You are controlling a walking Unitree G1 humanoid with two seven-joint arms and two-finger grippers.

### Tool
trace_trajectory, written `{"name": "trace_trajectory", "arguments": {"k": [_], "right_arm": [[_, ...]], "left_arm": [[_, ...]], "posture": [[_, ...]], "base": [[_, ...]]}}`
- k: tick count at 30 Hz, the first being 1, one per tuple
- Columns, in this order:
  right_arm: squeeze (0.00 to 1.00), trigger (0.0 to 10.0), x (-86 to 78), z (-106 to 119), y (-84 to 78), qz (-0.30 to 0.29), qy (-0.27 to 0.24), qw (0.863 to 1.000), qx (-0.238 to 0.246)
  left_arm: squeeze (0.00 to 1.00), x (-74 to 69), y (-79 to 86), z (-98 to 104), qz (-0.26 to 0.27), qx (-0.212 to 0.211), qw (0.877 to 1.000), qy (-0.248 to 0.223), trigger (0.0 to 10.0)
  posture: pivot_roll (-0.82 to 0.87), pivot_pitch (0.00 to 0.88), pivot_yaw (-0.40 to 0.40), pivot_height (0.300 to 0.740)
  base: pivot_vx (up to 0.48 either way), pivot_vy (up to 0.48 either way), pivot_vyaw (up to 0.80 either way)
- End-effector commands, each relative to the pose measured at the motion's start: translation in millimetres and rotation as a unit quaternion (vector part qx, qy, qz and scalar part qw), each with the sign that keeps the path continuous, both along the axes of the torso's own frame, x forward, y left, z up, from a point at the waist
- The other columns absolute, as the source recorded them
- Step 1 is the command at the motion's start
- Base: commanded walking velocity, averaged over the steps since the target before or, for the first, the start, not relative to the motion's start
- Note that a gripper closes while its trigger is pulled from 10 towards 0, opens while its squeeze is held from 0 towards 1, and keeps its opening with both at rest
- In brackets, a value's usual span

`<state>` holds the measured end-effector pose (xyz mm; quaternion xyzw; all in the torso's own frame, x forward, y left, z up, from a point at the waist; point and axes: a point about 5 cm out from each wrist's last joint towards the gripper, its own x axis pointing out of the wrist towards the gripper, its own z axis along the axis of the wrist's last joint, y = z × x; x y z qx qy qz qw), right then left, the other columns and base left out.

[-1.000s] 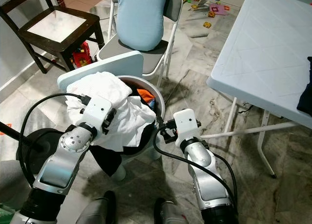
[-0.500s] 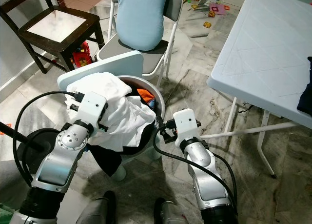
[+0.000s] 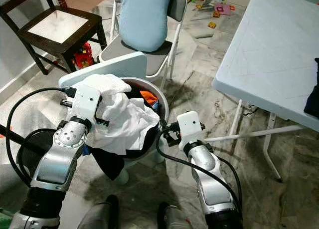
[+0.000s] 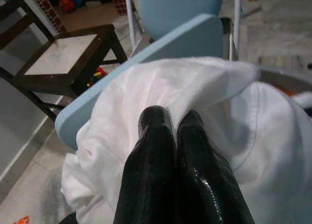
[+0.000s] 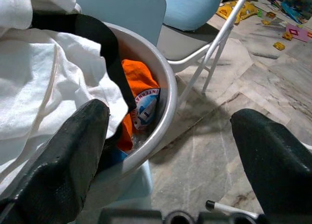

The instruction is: Hang hanger

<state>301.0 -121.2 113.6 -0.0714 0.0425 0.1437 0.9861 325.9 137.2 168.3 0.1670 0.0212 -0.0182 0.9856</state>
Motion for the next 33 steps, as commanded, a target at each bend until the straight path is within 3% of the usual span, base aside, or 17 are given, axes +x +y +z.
{"name": "trace_trajectory", "arguments": {"k": [1, 7, 14, 18, 20, 23, 24, 26, 29, 33], "right_arm": [[0.00, 10.0, -1.3, -4.3, -1.6, -0.007, 0.010, 1.000, 0.001], [0.00, 10.0, -0.7, -4.6, -0.4, -0.006, 0.009, 1.000, 0.002], [0.00, 10.0, -2.0, -6.5, 2.4, -0.006, 0.011, 1.000, 0.005], [0.00, 10.0, -1.9, -6.8, 1.6, -0.008, 0.011, 1.000, 0.005], [0.00, 10.0, -1.8, -6.8, 1.6, -0.008, 0.011, 1.000, 0.005], [0.00, 10.0, -1.7, -6.6, 2.4, -0.008, 0.010, 1.000, 0.005], [0.00, 10.0, -1.7, -6.7, 2.1, -0.009, 0.010, 1.000, 0.005], [0.00, 10.0, -1.7, -6.6, 1.7, -0.009, 0.010, 1.000, 0.005], [0.00, 10.0, -2.2, -7.7, 0.7, -0.008, 0.012, 1.000, 0.003], [0.00, 10.0, -2.4, -8.1, 0.5, -0.006, 0.013, 1.000, 0.003]], "left_arm": [[0.00, 7.1, -7.9, 28.7, -0.020, -0.036, 0.996, -0.079, 0.0], [0.00, 11.5, -24.0, 75.0, -0.049, -0.028, 0.980, -0.191, 0.0], [0.00, 21.5, -34.8, 84.1, -0.046, -0.049, 0.974, -0.217, 0.0], [0.00, 18.4, -56.4, 96.0, -0.076, -0.067, 0.962, -0.252, 0.0], [0.00, 18.0, -58.4, 96.4, -0.078, -0.064, 0.962, -0.255, 0.0], [0.00, 16.0, -58.1, 77.6, -0.071, -0.043, 0.970, -0.228, 0.0], [0.00, 14.9, -48.6, 53.6, -0.040, -0.012, 0.983, -0.179, 0.0], [0.00, 12.0, -38.5, 35.2, -0.012, -0.018, 0.991, -0.134, 0.0], [0.00, -3.6, -22.8, 11.1, 0.015, -0.021, 0.995, -0.097, 0.0], [0.00, -20.3, -13.0, -3.8, 0.023, -0.017, 0.997, -0.065, 0.0]], "posture": [[0.03, 0.241, -0.062, 0.740], [0.04, 0.235, -0.059, 0.740], [0.04, 0.233, -0.052, 0.740], [0.04, 0.232, -0.050, 0.740], [0.04, 0.232, -0.050, 0.740], [0.03, 0.231, -0.049, 0.740], [0.04, 0.232, -0.050, 0.740], [0.04, 0.233, -0.051, 0.740], [0.04, 0.236, -0.055, 0.740], [0.05, 0.240, -0.065, 0.740]], "base": [[0.000, 0.000, 0.00], [0.000, 0.000, 0.00], [0.000, 0.000, 0.00], [0.000, 0.000, 0.00], [0.000, 0.000, 0.00], [0.000, 0.000, 0.00], [0.000, 0.000, 0.00], [0.000, 0.000, 0.00], [0.000, 0.000, 0.00], [0.000, 0.000, 0.00]]}}
